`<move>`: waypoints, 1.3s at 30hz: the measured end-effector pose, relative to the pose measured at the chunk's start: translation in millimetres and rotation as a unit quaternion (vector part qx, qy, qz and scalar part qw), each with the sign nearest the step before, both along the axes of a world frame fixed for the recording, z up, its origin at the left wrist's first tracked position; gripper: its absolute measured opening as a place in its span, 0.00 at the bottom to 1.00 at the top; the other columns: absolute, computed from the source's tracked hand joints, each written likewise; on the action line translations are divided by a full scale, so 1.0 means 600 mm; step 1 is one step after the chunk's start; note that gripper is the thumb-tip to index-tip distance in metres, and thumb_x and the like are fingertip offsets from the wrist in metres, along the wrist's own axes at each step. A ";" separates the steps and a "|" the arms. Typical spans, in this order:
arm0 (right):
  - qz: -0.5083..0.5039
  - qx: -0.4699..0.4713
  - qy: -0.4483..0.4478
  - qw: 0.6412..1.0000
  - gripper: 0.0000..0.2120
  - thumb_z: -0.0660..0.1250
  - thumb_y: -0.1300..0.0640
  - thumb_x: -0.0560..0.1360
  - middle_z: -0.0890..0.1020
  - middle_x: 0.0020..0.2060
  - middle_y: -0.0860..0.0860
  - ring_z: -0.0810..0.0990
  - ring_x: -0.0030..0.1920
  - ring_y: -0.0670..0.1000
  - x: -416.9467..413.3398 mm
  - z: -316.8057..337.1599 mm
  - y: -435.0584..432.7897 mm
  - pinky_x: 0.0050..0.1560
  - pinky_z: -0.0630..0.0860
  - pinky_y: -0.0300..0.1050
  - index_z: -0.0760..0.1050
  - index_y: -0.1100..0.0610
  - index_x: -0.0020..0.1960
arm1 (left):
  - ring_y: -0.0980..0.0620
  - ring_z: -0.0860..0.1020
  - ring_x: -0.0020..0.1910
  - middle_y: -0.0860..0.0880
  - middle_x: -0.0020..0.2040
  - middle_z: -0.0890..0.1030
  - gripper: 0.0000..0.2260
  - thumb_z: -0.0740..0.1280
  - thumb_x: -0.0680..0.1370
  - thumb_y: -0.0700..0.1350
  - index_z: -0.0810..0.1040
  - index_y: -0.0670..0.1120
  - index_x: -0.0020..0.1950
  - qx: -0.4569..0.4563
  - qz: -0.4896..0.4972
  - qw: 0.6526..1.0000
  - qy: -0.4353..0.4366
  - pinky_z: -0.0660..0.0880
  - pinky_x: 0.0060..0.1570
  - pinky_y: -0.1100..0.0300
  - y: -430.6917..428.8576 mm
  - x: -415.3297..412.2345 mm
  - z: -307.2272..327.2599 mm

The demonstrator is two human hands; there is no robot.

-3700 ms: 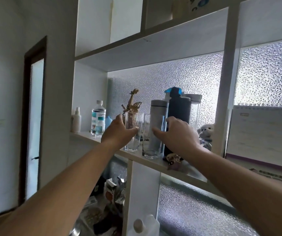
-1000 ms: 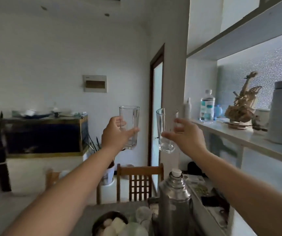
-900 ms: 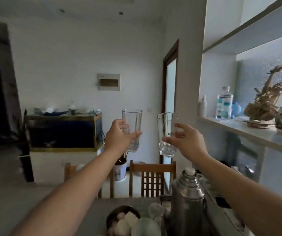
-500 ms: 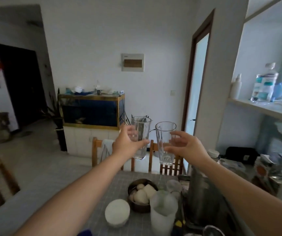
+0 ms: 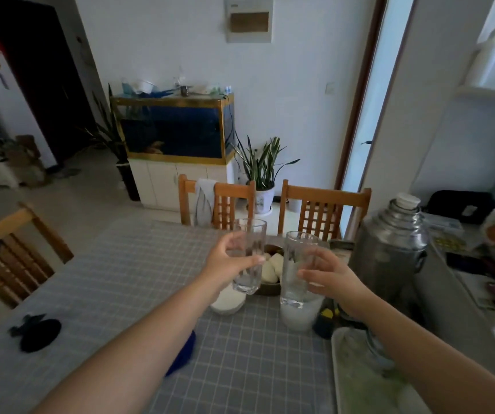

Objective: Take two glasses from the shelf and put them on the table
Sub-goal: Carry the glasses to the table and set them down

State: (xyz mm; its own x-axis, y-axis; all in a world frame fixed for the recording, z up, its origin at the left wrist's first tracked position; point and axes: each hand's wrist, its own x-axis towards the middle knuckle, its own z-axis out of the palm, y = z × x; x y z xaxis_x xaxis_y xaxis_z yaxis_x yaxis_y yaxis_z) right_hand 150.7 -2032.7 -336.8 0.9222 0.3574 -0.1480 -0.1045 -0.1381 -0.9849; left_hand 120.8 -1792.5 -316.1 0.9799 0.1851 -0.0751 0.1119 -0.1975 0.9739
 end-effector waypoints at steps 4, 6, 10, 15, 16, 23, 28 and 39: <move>0.000 -0.013 0.037 0.999 0.24 0.77 0.55 0.64 0.83 0.51 0.51 0.83 0.49 0.50 -0.020 -0.058 0.002 0.49 0.79 0.48 0.74 0.44 0.57 | 0.59 0.73 0.49 0.57 0.54 0.74 0.30 0.79 0.60 0.48 0.70 0.59 0.57 -0.029 -0.005 0.998 0.055 0.75 0.42 0.58 -0.004 -0.018 -0.058; -0.004 -0.019 0.048 0.999 0.24 0.77 0.56 0.64 0.84 0.49 0.52 0.83 0.48 0.50 -0.032 -0.083 0.003 0.47 0.80 0.47 0.74 0.45 0.57 | 0.57 0.75 0.49 0.55 0.54 0.76 0.29 0.79 0.61 0.47 0.71 0.57 0.58 -0.024 -0.004 0.997 0.076 0.74 0.38 0.60 -0.009 -0.028 -0.086; -0.024 -0.026 0.066 0.997 0.24 0.78 0.56 0.63 0.83 0.46 0.52 0.84 0.44 0.50 -0.055 -0.126 0.006 0.40 0.79 0.41 0.75 0.46 0.56 | 0.53 0.76 0.50 0.51 0.54 0.76 0.29 0.79 0.62 0.45 0.71 0.53 0.59 -0.036 0.002 0.993 0.110 0.74 0.37 0.60 -0.016 -0.046 -0.134; -0.037 -0.063 0.068 0.995 0.24 0.79 0.56 0.62 0.81 0.48 0.54 0.82 0.46 0.50 -0.080 -0.189 0.010 0.44 0.79 0.43 0.74 0.47 0.54 | 0.51 0.75 0.54 0.51 0.57 0.73 0.32 0.78 0.63 0.43 0.68 0.51 0.63 -0.014 -0.008 0.988 0.155 0.77 0.49 0.51 -0.026 -0.065 -0.194; -0.038 -0.070 0.067 0.995 0.24 0.79 0.56 0.61 0.81 0.48 0.53 0.81 0.46 0.50 -0.085 -0.201 0.009 0.44 0.79 0.42 0.74 0.47 0.54 | 0.50 0.75 0.55 0.50 0.58 0.73 0.33 0.78 0.64 0.42 0.67 0.50 0.64 -0.011 -0.008 0.986 0.168 0.77 0.53 0.48 -0.028 -0.068 -0.206; -0.019 -0.103 0.074 0.992 0.27 0.79 0.54 0.60 0.77 0.51 0.49 0.78 0.51 0.47 -0.113 -0.272 0.000 0.42 0.75 0.36 0.70 0.42 0.54 | 0.53 0.74 0.54 0.53 0.55 0.73 0.32 0.79 0.62 0.44 0.66 0.54 0.59 0.016 -0.019 0.982 0.189 0.73 0.49 0.55 -0.045 -0.092 -0.280; -0.020 -0.091 0.093 0.991 0.27 0.78 0.57 0.61 0.76 0.52 0.47 0.77 0.53 0.46 -0.126 -0.309 -0.002 0.46 0.77 0.39 0.70 0.41 0.53 | 0.53 0.73 0.58 0.52 0.56 0.71 0.32 0.78 0.63 0.40 0.65 0.53 0.59 0.019 -0.028 0.988 0.147 0.71 0.50 0.63 -0.052 -0.105 -0.326; -0.032 -0.068 0.076 0.994 0.28 0.76 0.66 0.63 0.76 0.53 0.47 0.75 0.57 0.47 -0.134 -0.352 -0.008 0.49 0.76 0.41 0.70 0.41 0.52 | 0.54 0.73 0.58 0.50 0.60 0.73 0.33 0.78 0.63 0.41 0.65 0.49 0.63 0.079 -0.042 0.992 0.083 0.69 0.55 0.63 -0.052 -0.135 -0.383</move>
State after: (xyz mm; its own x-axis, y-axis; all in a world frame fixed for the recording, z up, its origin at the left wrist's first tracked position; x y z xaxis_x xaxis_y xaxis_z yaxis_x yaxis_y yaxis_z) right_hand 70.2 -2037.4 -547.8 0.9061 0.2654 -0.3294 -0.2629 -0.2569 -0.9300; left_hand 39.8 -1823.8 -546.0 0.9688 0.1252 -0.2140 0.2454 -0.3621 0.8992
